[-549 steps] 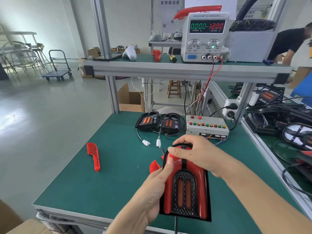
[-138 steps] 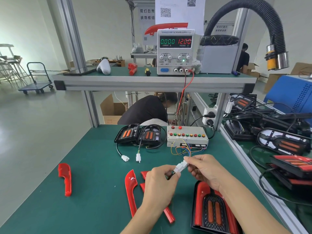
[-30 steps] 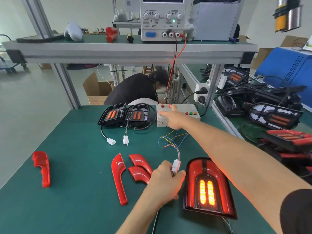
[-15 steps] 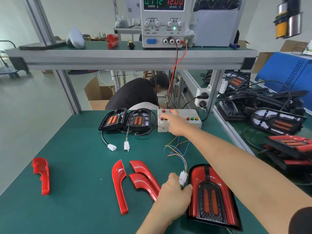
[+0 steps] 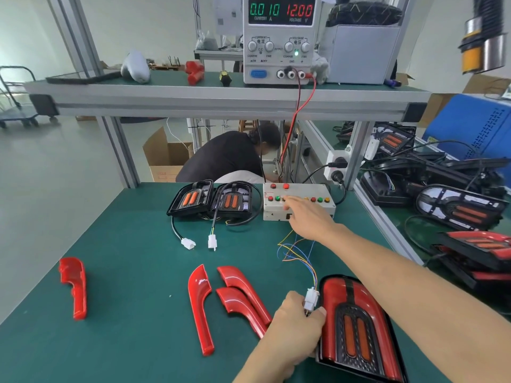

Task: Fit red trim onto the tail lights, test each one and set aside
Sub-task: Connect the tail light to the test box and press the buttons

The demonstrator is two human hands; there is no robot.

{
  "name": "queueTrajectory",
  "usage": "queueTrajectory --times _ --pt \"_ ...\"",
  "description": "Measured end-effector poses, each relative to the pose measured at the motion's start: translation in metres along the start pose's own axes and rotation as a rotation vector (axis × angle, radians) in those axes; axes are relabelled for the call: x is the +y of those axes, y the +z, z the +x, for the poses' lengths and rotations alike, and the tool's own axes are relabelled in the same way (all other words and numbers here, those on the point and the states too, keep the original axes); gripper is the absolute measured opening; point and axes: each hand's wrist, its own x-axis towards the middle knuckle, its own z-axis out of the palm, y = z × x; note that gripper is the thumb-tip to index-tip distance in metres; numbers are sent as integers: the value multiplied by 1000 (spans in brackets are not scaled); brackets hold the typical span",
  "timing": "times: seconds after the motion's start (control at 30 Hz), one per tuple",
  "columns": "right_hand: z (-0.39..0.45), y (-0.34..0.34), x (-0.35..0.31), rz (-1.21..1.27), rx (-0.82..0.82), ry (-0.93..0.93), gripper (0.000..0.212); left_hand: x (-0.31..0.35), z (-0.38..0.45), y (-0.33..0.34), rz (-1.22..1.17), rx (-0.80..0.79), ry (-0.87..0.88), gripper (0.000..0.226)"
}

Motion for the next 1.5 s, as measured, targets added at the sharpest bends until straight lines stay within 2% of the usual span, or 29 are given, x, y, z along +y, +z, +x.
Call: queueTrajectory --times 0.17,0.47,0.63,0.8,1.13,1.3,1.5 --pt "-2 1 7 -2 0 -39 27 -3 0 2 -23 -20 -1 24" --pt "4 -8 3 -36 -44 4 44 -10 0 6 -38 -8 63 13" --pt "4 -14 1 5 -53 18 44 -13 -2 7 -52 13 53 7" --pt "1 -13 -1 5 -41 22 40 -15 -2 5 -71 -1 15 10" --pt "0 -13 0 -29 -57 30 49 -14 -1 6 -66 12 6 11" --pt "-8 -2 10 18 -39 8 62 -15 1 5 -47 19 15 9" --pt "-33 2 35 58 80 16 49 -14 1 5 -51 22 15 9"
